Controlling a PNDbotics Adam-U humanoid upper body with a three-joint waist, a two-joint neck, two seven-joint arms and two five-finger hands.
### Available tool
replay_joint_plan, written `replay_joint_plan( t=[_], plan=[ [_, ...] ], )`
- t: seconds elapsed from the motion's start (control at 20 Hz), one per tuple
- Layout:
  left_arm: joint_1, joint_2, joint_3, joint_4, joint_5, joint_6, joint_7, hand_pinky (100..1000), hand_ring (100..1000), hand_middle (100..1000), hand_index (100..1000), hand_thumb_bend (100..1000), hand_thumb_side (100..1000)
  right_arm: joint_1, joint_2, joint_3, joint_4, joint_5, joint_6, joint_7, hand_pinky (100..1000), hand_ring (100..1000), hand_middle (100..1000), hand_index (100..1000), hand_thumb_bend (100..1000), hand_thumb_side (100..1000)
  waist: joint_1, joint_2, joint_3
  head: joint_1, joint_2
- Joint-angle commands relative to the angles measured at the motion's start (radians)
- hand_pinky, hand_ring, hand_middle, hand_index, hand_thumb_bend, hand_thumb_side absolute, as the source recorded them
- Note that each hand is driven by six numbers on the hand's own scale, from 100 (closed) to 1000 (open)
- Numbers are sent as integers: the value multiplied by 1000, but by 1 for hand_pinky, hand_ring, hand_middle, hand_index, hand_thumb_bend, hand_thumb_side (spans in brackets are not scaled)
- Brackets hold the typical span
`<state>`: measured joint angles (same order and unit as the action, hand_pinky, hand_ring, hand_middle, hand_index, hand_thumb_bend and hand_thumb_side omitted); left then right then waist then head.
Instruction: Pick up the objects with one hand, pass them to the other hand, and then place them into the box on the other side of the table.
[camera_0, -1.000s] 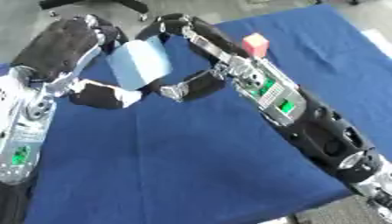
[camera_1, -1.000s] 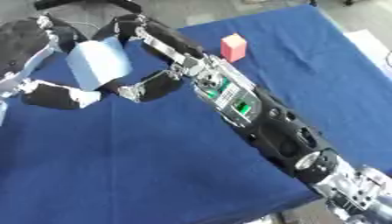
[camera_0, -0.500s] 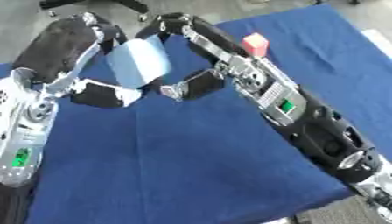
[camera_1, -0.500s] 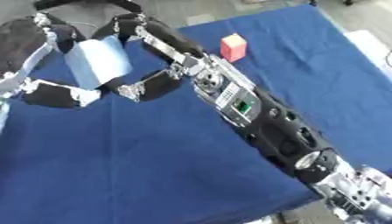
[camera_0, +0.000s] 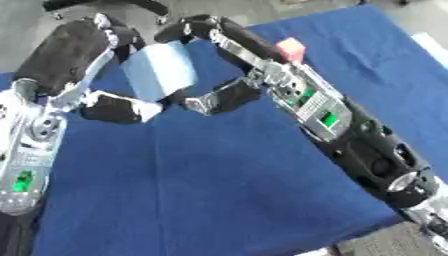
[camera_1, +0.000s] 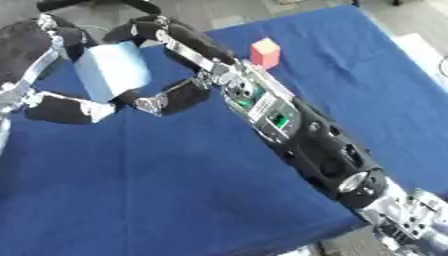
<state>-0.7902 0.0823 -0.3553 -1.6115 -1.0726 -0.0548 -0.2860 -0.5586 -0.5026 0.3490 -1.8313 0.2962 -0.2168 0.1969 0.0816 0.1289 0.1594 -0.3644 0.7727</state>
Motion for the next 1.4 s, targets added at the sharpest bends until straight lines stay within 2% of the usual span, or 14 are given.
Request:
replay_joint_plan(
  t=[0.05, 0.2, 0.3, 0.65, 0.7, 0.75, 1.2, 1.4],
  plan=[
    [-24, 22, 29, -34, 15, 0, -6, 700, 480, 353, 566, 100, 119, 2, -14, 13, -29, 14, -32, 50, 930, 763, 724, 938, 478, 472, 7, -26, -1, 1, -3],
    [-22, 30, 35, -38, 24, -9, -32, 716, 480, 354, 567, 100, 116, 3, -23, -2, -35, 34, -57, 58, 946, 808, 822, 981, 544, 524, 9, -29, -2, 1, -3],
    [-21, 36, 37, -38, 30, -17, -52, 720, 480, 353, 567, 100, 117, 3, -27, -10, -36, 45, -67, 48, 951, 817, 848, 993, 573, 536, 10, -30, -3, 1, -3],
    [-14, 59, 48, -43, 49, -31, -88, 718, 468, 348, 561, 100, 110, 9, -40, -27, -34, 74, -81, 8, 956, 824, 865, 1000, 603, 544, 12, -33, -6, 2, -3],
    [-14, 64, 54, -48, 52, -28, -87, 713, 467, 348, 560, 100, 147, 11, -43, -29, -34, 80, -82, 5, 956, 824, 865, 1000, 587, 532, 12, -34, -6, 3, -3],
    [-14, 70, 60, -55, 56, -23, -84, 708, 466, 346, 559, 100, 105, 14, -45, -32, -33, 88, -83, 1, 955, 824, 864, 1000, 600, 539, 12, -34, -7, 5, -3],
    [-1, 163, 146, -137, 124, 52, -44, 656, 461, 336, 547, 100, 100, 35, -56, -64, -2, 155, -64, -73, 950, 812, 846, 1000, 566, 525, 9, -38, -6, 22, -3],
    [29, 222, 203, -169, 134, 99, -16, 637, 460, 336, 546, 100, 100, 49, -67, -76, 10, 184, -57, -96, 948, 811, 843, 999, 552, 521, 7, -40, -6, 55, -3]
  ],
)
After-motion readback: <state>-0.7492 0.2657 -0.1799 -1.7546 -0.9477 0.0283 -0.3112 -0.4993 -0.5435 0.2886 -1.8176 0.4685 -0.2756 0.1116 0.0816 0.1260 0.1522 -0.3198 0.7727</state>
